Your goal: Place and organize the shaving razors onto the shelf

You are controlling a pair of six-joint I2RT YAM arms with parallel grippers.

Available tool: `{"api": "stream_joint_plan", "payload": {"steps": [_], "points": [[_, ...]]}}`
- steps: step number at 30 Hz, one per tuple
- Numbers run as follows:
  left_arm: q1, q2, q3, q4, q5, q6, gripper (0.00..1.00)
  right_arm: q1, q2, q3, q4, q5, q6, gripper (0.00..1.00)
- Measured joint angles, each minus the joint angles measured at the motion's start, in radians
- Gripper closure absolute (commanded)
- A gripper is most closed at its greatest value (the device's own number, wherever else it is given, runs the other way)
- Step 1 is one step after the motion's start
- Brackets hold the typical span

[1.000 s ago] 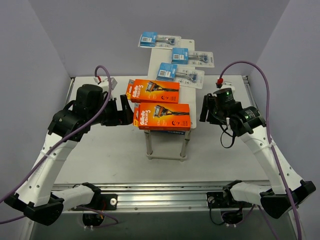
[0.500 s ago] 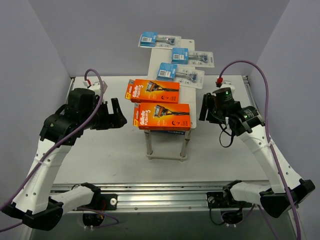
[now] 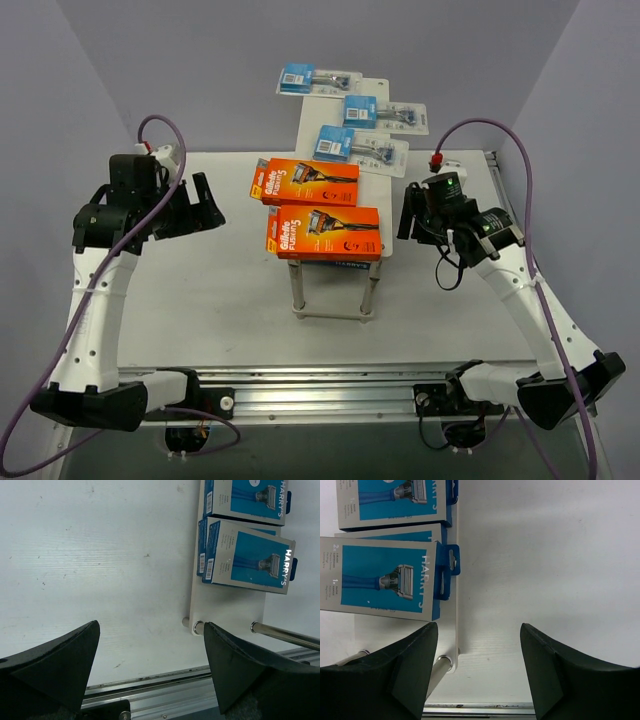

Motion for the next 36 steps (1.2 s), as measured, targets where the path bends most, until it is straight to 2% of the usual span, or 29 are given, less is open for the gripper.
{"api": "stream_joint_plan", "payload": {"steps": [14, 23, 36], "points": [[-0.008, 0.188, 0.098, 0.084, 0.075, 0.008, 0.06, -0.015, 0.048, 0.142, -0.013, 0.023, -0.024, 0.37], [-0.114, 0.257, 0.187, 0.108, 0.073, 0.006, 0.06, -0.015, 0.088, 0.187, -0.014, 0.024, -0.027, 0.37], [-0.206, 0.295, 0.218, 0.108, 0.027, 0.002, 0.06, -0.015, 0.109, 0.192, -0.010, 0.023, -0.030, 0.37]]}}
